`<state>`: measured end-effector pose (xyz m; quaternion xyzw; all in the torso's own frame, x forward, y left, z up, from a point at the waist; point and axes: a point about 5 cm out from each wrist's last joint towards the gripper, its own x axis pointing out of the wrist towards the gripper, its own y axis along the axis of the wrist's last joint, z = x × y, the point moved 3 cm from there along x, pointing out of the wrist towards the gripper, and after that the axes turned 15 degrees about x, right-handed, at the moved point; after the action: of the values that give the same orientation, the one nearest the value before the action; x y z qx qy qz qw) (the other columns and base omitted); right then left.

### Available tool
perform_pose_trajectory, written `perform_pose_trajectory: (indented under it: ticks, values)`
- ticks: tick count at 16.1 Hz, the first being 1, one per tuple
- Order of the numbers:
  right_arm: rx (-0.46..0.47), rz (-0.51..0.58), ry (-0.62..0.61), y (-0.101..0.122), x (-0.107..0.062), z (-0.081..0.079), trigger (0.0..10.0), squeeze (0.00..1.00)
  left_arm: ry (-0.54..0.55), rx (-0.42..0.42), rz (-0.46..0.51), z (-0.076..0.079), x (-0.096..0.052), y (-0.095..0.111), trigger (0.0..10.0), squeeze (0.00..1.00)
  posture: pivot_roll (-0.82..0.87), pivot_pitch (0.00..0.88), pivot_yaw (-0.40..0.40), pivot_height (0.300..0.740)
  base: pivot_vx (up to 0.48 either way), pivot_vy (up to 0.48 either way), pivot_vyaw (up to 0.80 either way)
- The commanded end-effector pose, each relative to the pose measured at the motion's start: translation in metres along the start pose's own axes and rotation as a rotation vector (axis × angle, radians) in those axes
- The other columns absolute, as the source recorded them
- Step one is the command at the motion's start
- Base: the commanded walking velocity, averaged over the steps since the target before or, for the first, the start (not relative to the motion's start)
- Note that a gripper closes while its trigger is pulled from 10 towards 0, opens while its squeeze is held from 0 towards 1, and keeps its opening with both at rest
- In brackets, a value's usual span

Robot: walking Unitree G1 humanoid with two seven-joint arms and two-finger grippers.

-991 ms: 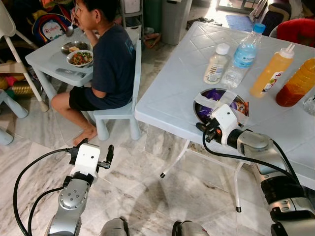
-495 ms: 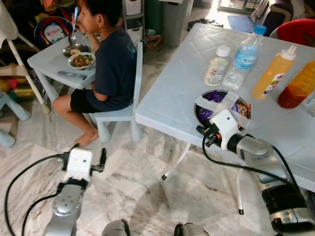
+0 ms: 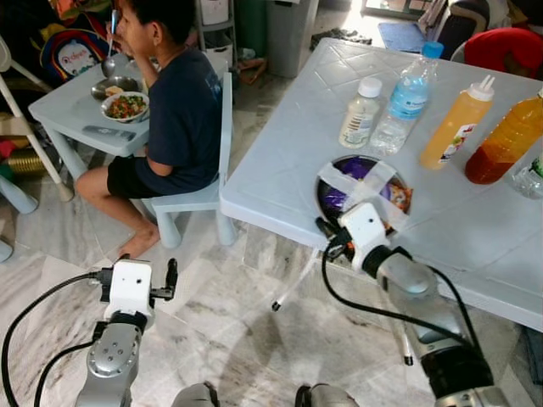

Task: Restocking fridge

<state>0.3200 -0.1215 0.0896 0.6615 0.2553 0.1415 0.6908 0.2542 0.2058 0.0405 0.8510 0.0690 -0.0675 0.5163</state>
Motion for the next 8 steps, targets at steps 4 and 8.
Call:
perform_pose_trajectory:
  ticks: [4, 8]
  values:
    - [-0.005, 0.046, 0.113, 0.004, 0.010, -0.029, 10.0, 0.00, 0.012, 0.049, 0.045, -0.007, 0.012, 0.014, 10.0, 0.00, -0.01, 0.069, -0.013, 0.740, 0.000, 0.000, 0.75]
    - [0.035, 0.111, 0.160, 0.011, 0.019, -0.049, 10.0, 0.00, 0.030, 0.026, 0.015, -0.006, 0.012, 0.007, 10.0, 0.00, -0.01, 0.075, -0.010, 0.740, 0.000, 0.000, 0.80]
